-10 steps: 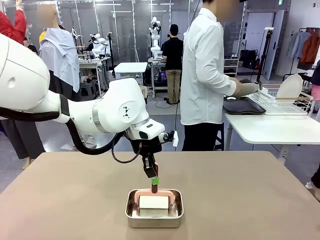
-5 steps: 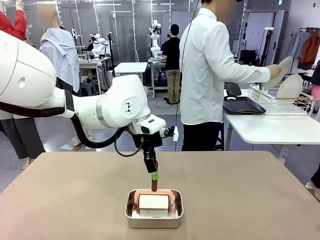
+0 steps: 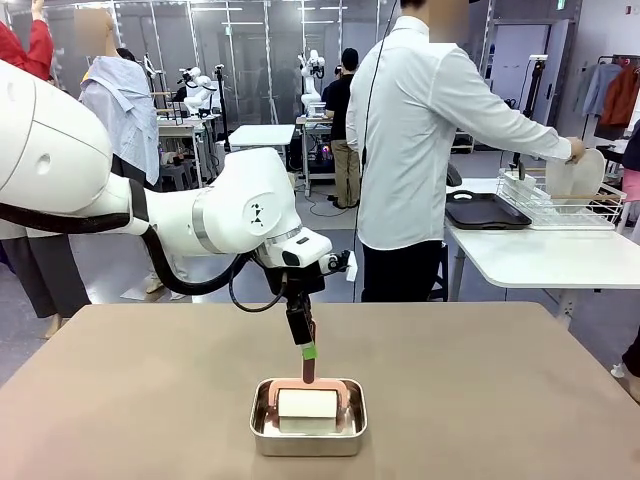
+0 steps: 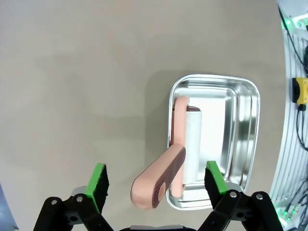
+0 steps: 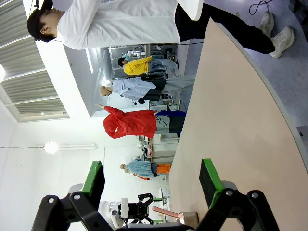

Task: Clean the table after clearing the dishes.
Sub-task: Place the Lint Roller back on top of the Airtight Container.

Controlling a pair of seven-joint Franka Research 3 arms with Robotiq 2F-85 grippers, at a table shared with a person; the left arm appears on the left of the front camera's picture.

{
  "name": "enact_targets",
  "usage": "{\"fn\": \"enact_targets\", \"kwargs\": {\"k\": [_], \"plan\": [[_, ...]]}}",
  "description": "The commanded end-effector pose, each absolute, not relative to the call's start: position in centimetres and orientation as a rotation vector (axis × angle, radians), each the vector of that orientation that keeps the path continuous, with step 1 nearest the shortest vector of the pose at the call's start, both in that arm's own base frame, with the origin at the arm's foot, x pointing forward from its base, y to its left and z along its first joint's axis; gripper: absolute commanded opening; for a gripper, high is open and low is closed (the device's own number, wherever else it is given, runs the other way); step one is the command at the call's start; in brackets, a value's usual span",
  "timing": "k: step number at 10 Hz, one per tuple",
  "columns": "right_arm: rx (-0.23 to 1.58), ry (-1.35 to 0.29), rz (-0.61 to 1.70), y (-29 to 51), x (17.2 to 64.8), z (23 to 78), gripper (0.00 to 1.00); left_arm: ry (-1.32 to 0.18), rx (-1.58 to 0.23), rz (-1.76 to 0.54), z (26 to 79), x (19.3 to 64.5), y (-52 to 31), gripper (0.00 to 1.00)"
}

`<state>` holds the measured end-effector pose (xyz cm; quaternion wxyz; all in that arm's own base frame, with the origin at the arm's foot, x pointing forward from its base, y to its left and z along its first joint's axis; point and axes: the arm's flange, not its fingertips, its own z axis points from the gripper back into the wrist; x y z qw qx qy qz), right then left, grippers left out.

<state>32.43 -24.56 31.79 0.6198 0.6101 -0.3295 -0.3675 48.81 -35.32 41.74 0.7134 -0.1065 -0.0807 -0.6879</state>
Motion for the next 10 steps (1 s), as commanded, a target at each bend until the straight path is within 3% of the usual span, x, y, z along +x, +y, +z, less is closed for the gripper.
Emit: {"fn": "enact_targets", "kwargs": {"k": [1,2,3,10], "plan": [[1.404,-0.753,-0.834,-24.0,31.9,32.1,1.0,-0.174,-0.249,-1.503,41.9,49.1,-34.7,1.0],[1.404,-0.753,-0.834,-24.0,31.9,32.1,1.0,-0.19,-0.313,-1.5,41.9,48.9,-34.0,1.0],[1.404,-0.753,-0.834,-24.0,31.9,32.1,1.0,-0.179,-0.236,-1.519,41.7,49.0,-35.1,1.0],[1.404,-0.753,-0.834,-24.0,31.9,32.1,1.0,-0.179,-0.236,-1.519,41.7,49.0,-35.1,1.0]]}}
